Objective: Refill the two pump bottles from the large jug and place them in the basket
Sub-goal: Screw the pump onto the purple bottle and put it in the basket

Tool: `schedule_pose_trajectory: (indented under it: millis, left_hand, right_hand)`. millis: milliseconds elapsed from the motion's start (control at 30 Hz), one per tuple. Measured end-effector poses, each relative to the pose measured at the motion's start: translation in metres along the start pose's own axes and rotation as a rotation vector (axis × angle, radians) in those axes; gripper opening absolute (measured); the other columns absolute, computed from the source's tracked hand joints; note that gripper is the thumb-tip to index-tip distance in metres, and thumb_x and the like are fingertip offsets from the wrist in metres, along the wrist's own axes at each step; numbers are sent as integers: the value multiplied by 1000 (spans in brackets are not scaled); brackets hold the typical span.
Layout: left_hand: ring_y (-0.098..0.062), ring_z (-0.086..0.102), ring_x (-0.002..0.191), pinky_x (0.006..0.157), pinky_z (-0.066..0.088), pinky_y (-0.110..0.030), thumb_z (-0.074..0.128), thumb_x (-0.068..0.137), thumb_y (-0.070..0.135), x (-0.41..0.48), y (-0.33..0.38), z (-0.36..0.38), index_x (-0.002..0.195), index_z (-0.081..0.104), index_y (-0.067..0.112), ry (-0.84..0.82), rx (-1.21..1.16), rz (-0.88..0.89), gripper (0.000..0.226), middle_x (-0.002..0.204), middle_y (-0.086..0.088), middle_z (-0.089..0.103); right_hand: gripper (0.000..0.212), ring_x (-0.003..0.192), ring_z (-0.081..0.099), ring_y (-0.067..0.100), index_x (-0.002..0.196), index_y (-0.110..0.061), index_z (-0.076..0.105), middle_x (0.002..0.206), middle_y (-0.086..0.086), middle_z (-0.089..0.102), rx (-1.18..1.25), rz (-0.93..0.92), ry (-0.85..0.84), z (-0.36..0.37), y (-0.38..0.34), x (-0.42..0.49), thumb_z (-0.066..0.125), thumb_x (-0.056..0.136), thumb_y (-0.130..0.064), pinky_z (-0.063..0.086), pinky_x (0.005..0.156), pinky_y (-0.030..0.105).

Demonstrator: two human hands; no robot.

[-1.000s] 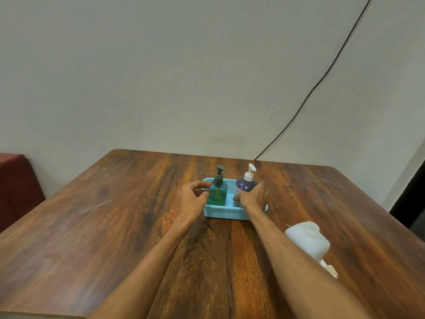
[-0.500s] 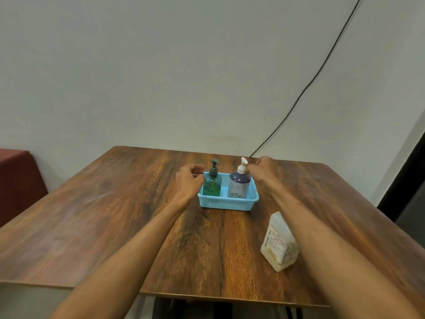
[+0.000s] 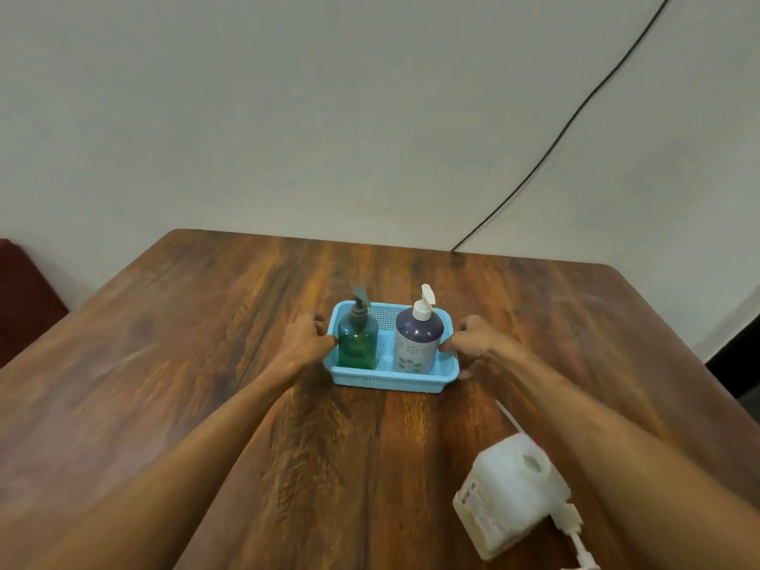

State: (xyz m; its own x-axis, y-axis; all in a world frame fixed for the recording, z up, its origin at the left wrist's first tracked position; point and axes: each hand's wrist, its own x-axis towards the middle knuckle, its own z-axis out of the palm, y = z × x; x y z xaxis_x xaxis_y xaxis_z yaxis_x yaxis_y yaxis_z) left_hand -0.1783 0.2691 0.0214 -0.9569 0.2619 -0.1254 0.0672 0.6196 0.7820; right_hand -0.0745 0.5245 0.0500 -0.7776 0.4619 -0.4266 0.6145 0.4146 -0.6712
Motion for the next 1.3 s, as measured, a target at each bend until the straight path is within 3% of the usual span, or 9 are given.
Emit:
schedule_pose_trajectory:
  millis: [67, 167, 300, 433, 533, 700, 867, 1167, 1300]
  left_hand:
    - [-15, 65, 94, 76, 58, -30, 64, 91, 5, 5, 0, 0, 128, 58, 6, -68, 28, -11, 38, 111, -7, 67]
    - [-17, 69, 89, 74, 62, -35, 65, 87, -1, 12, 2, 2, 113, 68, 4, -71, 97, 3, 27, 105, -9, 72]
    - [-25, 73, 81, 70, 62, -48, 61, 81, -7, 23, 7, -1, 91, 74, -3, -50, 135, 7, 17, 92, -14, 75]
    - [-23, 73, 71, 63, 61, -47, 58, 80, -7, 47, 30, -14, 85, 74, -4, -24, 130, 30, 18, 79, -14, 74]
    - [-22, 73, 68, 60, 63, -42, 58, 83, -8, 74, 48, -24, 87, 73, -1, -10, 93, 39, 17, 80, -12, 73]
    - [-22, 73, 66, 58, 63, -39, 59, 86, -5, 124, 61, -23, 86, 72, -2, -7, 92, 38, 14, 82, -12, 73]
    - [-23, 73, 73, 62, 63, -41, 60, 86, -5, 161, 54, -8, 86, 72, -2, -15, 67, 1, 12, 84, -12, 72]
    - [-23, 71, 73, 64, 63, -44, 58, 86, -3, 195, 46, 6, 84, 71, -2, 6, 69, -28, 13, 84, -13, 71]
    - [-26, 72, 85, 70, 63, -43, 61, 89, -2, 185, 46, 1, 116, 67, 2, -28, 16, -52, 28, 107, -14, 70]
  right_hand:
    - [10, 67, 73, 22, 98, -1, 62, 86, 15, 71, 17, -15, -13, 8, 0, 1, 59, 88, 0, 59, 53, 33]
    - [17, 57, 62, 10, 78, -10, 60, 73, 3, 65, -84, -78, 45, 11, -5, 2, 54, 88, 3, 45, 39, 17]
    - [10, 61, 60, 10, 86, -9, 57, 84, 7, 65, -148, -81, 80, 5, -13, 14, 57, 88, 1, 38, 33, 15]
    - [12, 65, 59, 11, 83, -11, 55, 85, 4, 63, -151, -96, 149, -10, -37, 29, 59, 88, -2, 38, 40, 17]
    - [19, 61, 59, 7, 76, -15, 53, 81, 1, 62, -156, -123, 159, -24, -60, 49, 61, 90, -5, 41, 43, 17]
    - [7, 69, 62, 14, 93, -9, 56, 91, 4, 64, -155, -100, 180, -31, -81, 95, 63, 91, -7, 43, 45, 19]
    - [22, 70, 61, 15, 75, -15, 50, 98, 9, 67, -176, -62, 202, -23, -84, 134, 61, 92, -7, 46, 51, 23]
    - [10, 61, 52, 9, 100, -7, 51, 95, 8, 59, -191, -53, 210, -14, -85, 174, 58, 94, -7, 37, 44, 21]
    - [19, 67, 67, 13, 108, -3, 57, 102, 9, 69, -111, -41, 147, -18, -78, 165, 63, 92, -10, 49, 45, 25]
